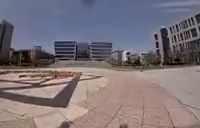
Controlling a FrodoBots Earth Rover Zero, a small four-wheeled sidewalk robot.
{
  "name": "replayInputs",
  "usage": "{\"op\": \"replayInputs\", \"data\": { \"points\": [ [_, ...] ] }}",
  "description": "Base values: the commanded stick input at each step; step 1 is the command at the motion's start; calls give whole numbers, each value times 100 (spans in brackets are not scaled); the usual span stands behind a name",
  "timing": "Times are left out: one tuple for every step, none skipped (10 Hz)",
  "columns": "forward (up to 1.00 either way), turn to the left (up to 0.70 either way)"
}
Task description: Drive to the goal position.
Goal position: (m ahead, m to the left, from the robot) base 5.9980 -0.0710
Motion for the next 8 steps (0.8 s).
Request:
{"op": "replayInputs", "data": {
  "points": [
    [70, 0],
    [70, 0],
    [70, 0],
    [70, 0],
    [70, 0],
    [70, 0],
    [70, 0],
    [70, 0]
  ]
}}
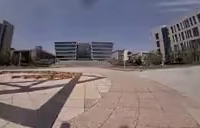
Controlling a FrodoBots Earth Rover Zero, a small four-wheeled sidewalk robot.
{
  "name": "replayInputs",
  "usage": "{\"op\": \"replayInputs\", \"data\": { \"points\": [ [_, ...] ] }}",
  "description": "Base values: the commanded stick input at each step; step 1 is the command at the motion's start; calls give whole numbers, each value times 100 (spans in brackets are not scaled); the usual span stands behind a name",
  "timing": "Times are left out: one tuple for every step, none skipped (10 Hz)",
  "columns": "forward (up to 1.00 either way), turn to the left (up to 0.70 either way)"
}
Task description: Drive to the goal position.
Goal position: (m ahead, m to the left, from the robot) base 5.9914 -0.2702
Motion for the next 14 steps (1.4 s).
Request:
{"op": "replayInputs", "data": {
  "points": [
    [70, 0],
    [70, 0],
    [70, 0],
    [70, 0],
    [70, 0],
    [70, 0],
    [70, -19],
    [70, -35],
    [70, -35],
    [70, -35],
    [70, -35],
    [70, -19],
    [70, 0],
    [70, 0]
  ]
}}
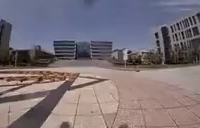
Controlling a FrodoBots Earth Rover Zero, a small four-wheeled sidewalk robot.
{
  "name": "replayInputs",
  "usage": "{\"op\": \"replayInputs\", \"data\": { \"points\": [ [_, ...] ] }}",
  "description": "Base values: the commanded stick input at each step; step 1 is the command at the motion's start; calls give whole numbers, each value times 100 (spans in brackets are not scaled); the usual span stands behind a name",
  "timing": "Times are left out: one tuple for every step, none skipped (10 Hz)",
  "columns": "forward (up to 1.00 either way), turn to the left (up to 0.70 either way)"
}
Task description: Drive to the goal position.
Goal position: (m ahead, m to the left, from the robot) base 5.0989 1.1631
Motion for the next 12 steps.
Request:
{"op": "replayInputs", "data": {
  "points": [
    [70, 0],
    [70, 0],
    [70, 0],
    [70, 0],
    [70, 0],
    [70, 0],
    [70, 0],
    [70, 0],
    [70, 0],
    [70, 0],
    [70, 0],
    [70, 0]
  ]
}}
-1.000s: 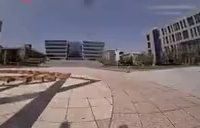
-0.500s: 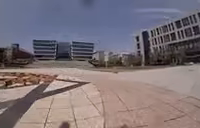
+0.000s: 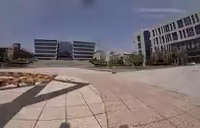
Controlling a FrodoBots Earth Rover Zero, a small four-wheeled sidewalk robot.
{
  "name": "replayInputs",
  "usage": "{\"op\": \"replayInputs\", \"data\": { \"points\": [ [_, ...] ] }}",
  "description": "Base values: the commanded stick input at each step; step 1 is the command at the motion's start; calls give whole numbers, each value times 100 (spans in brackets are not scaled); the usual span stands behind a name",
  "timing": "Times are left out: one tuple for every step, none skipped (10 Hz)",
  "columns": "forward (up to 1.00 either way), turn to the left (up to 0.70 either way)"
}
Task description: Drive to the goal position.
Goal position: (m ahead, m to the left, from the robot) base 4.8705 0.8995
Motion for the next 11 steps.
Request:
{"op": "replayInputs", "data": {
  "points": [
    [70, 0],
    [70, 0],
    [70, 0],
    [70, 0],
    [70, 0],
    [70, 0],
    [70, 0],
    [70, 0],
    [70, 0],
    [70, 0],
    [70, 0]
  ]
}}
